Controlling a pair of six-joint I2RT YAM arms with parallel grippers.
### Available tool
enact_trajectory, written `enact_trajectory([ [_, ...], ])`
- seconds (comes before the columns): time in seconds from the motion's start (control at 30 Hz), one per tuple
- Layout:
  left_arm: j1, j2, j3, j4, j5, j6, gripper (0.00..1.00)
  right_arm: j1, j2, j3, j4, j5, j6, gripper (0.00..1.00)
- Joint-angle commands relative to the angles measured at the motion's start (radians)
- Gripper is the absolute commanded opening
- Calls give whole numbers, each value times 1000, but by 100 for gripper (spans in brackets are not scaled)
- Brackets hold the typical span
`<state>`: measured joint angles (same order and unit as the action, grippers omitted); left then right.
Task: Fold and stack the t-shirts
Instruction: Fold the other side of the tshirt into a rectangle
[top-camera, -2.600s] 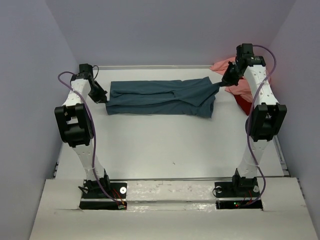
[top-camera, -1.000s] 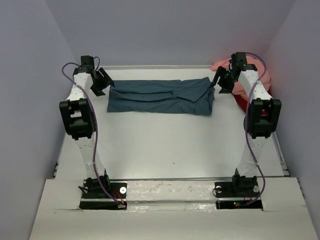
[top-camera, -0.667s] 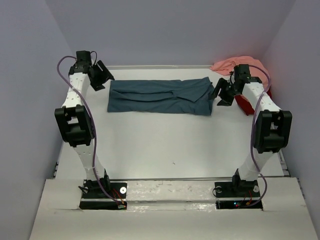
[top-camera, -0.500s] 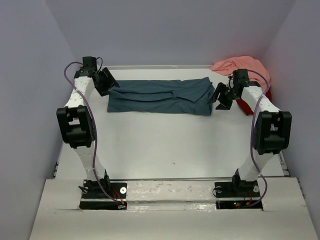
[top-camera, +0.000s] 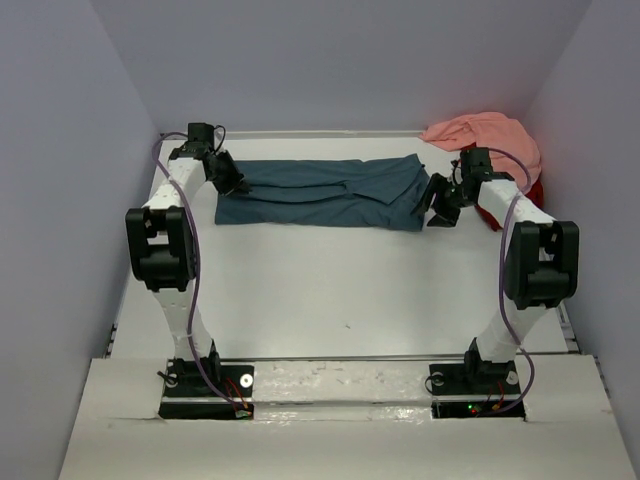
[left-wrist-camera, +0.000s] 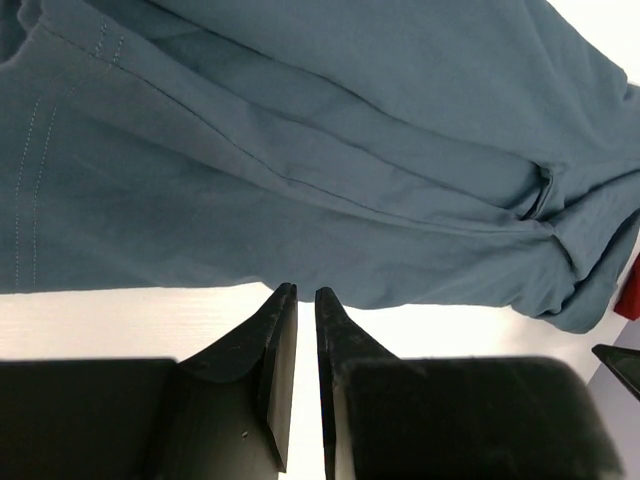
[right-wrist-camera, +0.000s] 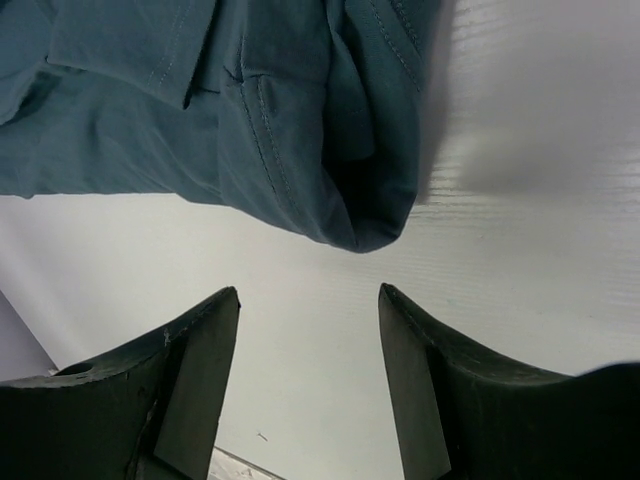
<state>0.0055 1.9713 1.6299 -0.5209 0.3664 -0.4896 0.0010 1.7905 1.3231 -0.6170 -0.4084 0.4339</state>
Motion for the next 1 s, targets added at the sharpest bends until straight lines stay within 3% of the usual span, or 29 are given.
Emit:
enact_trajectory([
  [0.0,-1,26,42,6,22,23,23,14,23,18,63,-3,-30,63],
  [0.13,-1,63,64,-2,17,29,22,14,50,28,85,-1,-41,63],
  [0.37,-1,121,87,-11,22,39,0,36,86,48,108,13,-57,63],
  [0.97,-2,216,168,-45,0,62,0,36,130,99,103,54,-98,64],
])
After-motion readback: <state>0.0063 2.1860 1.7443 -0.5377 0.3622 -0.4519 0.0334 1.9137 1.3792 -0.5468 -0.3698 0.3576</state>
